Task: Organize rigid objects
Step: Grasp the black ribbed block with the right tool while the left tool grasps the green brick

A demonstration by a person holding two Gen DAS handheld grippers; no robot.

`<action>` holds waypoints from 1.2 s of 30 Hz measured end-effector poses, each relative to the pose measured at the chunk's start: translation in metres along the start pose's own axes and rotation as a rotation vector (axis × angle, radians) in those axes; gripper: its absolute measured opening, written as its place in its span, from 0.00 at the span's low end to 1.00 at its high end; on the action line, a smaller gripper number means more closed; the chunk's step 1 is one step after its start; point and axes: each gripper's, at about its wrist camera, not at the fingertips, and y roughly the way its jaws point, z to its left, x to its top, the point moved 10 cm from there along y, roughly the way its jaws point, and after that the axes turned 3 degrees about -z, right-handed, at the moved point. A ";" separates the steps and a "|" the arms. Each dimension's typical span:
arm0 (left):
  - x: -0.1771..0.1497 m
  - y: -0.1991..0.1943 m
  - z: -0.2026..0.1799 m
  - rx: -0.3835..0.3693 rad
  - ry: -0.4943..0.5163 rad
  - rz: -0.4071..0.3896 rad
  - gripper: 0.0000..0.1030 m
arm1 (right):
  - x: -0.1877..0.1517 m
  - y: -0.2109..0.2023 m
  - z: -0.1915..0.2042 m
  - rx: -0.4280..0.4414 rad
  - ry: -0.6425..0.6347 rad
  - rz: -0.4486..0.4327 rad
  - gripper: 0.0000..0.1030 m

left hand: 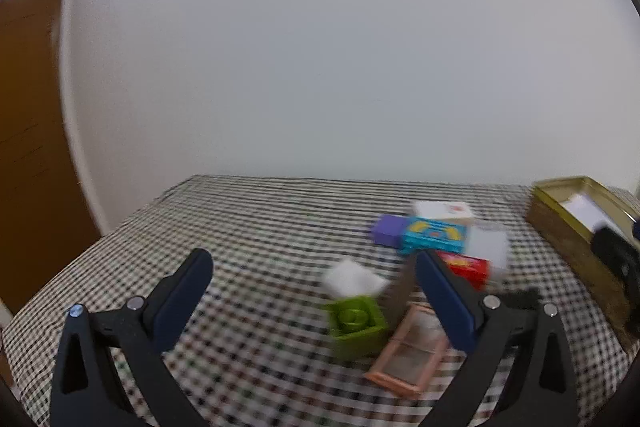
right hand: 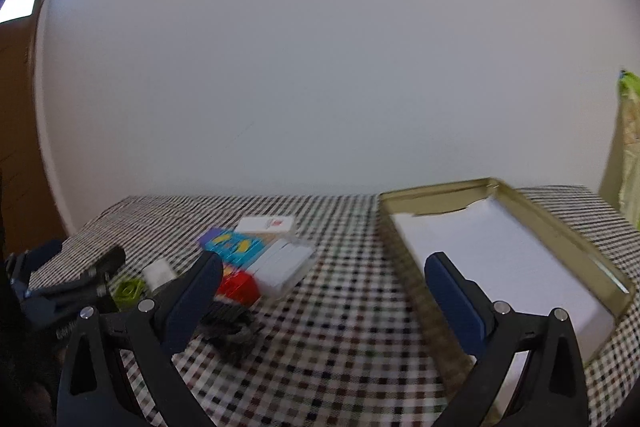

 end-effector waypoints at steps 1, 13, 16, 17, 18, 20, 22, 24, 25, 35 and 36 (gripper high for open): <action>-0.001 0.001 0.007 0.022 -0.018 0.003 1.00 | -0.002 0.004 0.004 0.017 -0.010 0.018 0.99; -0.012 0.014 0.024 0.070 -0.063 0.085 1.00 | -0.047 0.043 0.053 0.264 -0.038 0.297 0.79; -0.015 0.020 0.033 0.085 -0.091 0.105 1.00 | -0.057 0.049 0.069 0.314 -0.081 0.358 0.79; -0.016 0.023 0.037 0.087 -0.109 0.118 1.00 | -0.060 0.052 0.074 0.314 -0.103 0.376 0.79; -0.019 0.025 0.041 0.092 -0.130 0.137 1.00 | -0.063 0.055 0.077 0.312 -0.117 0.392 0.79; -0.027 0.031 0.048 0.113 -0.174 0.186 0.99 | -0.066 0.056 0.082 0.340 -0.131 0.416 0.73; -0.033 0.034 0.051 0.106 -0.214 0.222 0.99 | -0.070 0.055 0.080 0.321 -0.141 0.429 0.51; -0.038 0.036 0.053 0.097 -0.245 0.242 0.99 | -0.070 0.051 0.075 0.321 -0.130 0.433 0.45; -0.039 0.037 0.052 0.097 -0.253 0.248 0.99 | -0.069 0.050 0.073 0.316 -0.127 0.431 0.40; -0.023 0.014 0.007 -0.061 -0.159 0.155 0.98 | -0.035 0.034 0.049 0.279 -0.057 0.277 0.29; -0.024 0.013 -0.001 -0.065 -0.122 0.160 0.97 | -0.032 0.035 0.048 0.267 -0.057 0.262 0.29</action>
